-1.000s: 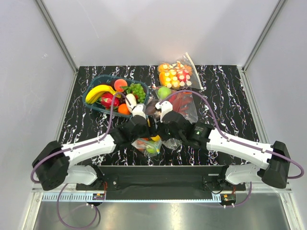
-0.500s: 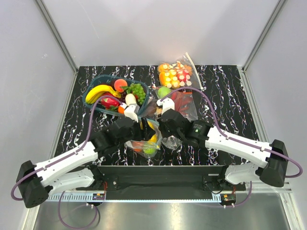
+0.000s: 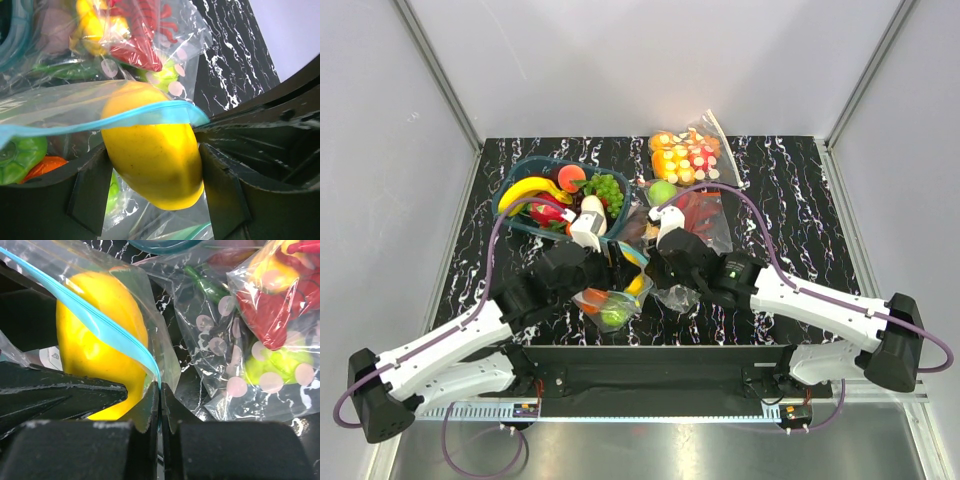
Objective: Open the zip-top bag and remove the fake food
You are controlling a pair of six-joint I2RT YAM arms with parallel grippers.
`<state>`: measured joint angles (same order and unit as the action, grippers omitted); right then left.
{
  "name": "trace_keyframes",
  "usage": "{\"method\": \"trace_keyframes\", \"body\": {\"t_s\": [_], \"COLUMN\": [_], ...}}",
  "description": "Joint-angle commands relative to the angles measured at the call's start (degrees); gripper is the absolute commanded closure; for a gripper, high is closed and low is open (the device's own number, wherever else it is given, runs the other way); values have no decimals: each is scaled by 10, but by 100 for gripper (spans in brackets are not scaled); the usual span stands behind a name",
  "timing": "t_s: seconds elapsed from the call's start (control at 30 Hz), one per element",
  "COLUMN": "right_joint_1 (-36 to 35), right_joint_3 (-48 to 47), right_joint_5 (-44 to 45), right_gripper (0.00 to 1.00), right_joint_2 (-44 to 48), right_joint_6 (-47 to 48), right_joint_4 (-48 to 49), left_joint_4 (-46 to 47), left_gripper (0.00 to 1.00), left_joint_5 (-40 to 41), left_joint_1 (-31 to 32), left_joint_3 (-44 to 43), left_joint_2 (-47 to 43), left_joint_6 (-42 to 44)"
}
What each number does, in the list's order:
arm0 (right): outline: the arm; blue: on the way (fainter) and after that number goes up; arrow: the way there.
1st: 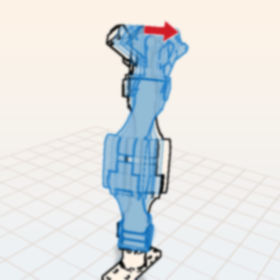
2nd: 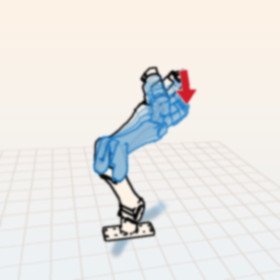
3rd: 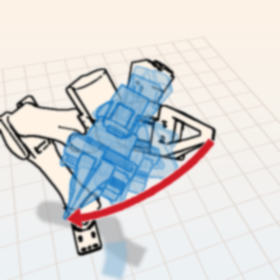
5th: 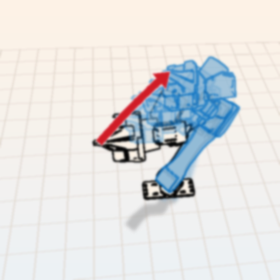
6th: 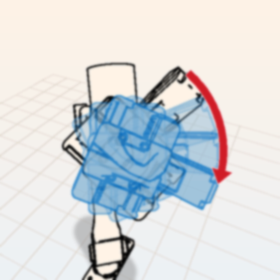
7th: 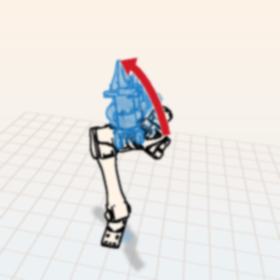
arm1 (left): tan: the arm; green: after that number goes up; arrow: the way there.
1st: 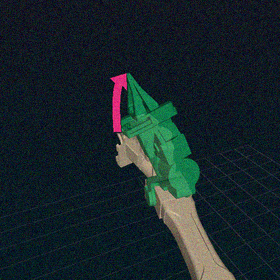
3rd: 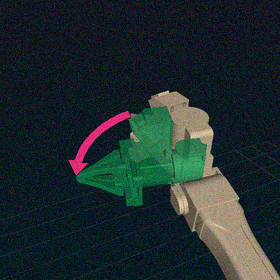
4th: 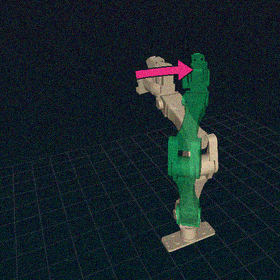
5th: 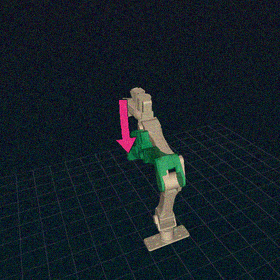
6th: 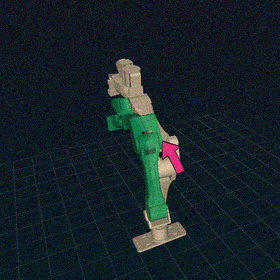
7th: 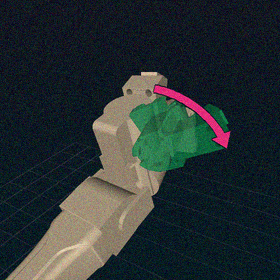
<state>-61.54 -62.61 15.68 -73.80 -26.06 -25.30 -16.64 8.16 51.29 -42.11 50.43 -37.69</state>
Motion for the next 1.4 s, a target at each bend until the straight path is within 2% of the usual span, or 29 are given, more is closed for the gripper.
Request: {"method": "trace_keyframes", "body": {"t_s": [0.0, 0.33, 0.53, 0.57, 0.8, 1.0, 1.23, 1.37], "right_joint_1": [-1, -1, 0, 0, -1, 0, 0, -1], "right_joint_3": [15, 20, 26, 29, 44, 50, 47, 45], "right_joint_5": [-24, 22, -4, -7, -5, 8, 13, 19], "right_gripper": [96, 96, 96, 96, 96, 96, 96, 96], "right_joint_2": [14, 18, 8, 8, 16, 21, 5, -6], "right_joint_6": [-18, -5, -13, -16, -25, -22, -14, -10], "right_joint_4": [4, -19, -5, -1, 0, -6, 2, 5], "left_joint_4": [81, 100, 161, 202, 231, 253, 301, 289], "left_gripper": [62, 62, 62, 62, 62, 62, 62, 62], "left_joint_5": [25, -59, -68, -68, -53, -125, -222, -280], "left_joint_1": [-3, -29, -38, -45, -77, -116, -156, -162], "left_joint_3": [-50, -69, -37, -27, -32, -18, 26, 25], "left_joint_2": [-9, -16, -16, -16, -5, -4, -42, -50], "left_joint_6": [26, -2, -6, -18, -26, -73, -139, -147]}}
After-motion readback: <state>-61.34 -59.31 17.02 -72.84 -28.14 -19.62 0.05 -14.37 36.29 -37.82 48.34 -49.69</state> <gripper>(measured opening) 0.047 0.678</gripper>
